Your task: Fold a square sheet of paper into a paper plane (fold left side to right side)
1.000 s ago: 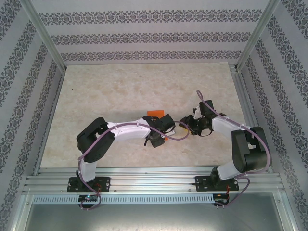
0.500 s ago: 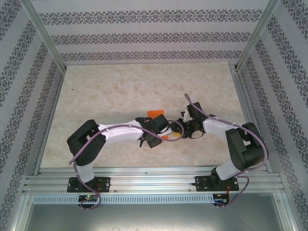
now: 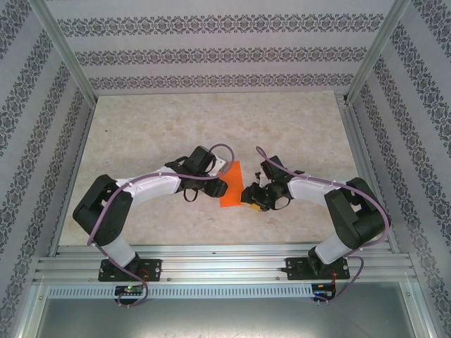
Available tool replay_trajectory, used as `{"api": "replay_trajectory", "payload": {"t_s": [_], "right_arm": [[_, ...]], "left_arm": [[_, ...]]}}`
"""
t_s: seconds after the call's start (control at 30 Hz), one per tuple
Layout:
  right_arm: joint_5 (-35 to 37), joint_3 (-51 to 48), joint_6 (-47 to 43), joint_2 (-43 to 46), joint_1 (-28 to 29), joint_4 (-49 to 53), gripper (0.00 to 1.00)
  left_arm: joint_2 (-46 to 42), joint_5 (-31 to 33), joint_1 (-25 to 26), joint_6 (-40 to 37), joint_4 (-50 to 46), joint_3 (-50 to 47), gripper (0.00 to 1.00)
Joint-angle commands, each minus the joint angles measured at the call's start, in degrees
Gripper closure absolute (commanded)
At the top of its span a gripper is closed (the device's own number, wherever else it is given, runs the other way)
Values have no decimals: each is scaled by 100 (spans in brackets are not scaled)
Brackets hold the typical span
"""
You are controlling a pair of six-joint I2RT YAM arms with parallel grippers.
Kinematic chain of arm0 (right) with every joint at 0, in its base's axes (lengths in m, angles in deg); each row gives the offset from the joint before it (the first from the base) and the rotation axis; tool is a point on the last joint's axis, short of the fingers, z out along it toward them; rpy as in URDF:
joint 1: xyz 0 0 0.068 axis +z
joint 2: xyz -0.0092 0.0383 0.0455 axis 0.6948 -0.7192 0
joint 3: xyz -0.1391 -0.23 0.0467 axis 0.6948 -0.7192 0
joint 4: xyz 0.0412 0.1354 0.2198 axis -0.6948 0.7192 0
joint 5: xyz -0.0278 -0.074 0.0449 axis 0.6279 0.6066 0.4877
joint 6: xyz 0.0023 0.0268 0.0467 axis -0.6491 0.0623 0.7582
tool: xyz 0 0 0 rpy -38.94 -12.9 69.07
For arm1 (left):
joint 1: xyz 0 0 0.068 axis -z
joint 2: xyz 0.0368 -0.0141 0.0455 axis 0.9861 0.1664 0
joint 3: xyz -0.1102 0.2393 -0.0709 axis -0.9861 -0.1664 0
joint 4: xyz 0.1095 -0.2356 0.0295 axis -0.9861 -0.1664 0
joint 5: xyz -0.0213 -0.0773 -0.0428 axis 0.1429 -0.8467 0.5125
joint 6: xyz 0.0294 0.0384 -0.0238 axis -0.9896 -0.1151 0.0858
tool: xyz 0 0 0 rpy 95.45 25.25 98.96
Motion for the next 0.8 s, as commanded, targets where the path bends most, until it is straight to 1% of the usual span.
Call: {"api": "replay_trajectory", "payload": {"t_s": [0.0, 0.07, 0.23, 0.57, 0.77], "right_arm": [[242, 130, 114, -31, 116, 89, 55], [268, 173, 133, -45, 171, 72, 55], [321, 283, 159, -51, 228, 75, 55], [478, 381, 168, -140, 242, 82, 56], [406, 425, 190, -259, 284, -7, 56]], "left_arm": [[204, -587, -79, 686, 559, -140, 54], [348, -710, -79, 846, 655, -162, 55], [571, -713, -88, 1040, 808, -228, 59], [633, -554, -87, 1002, 651, -229, 61], [595, -526, -88, 1007, 651, -289, 61]]}}
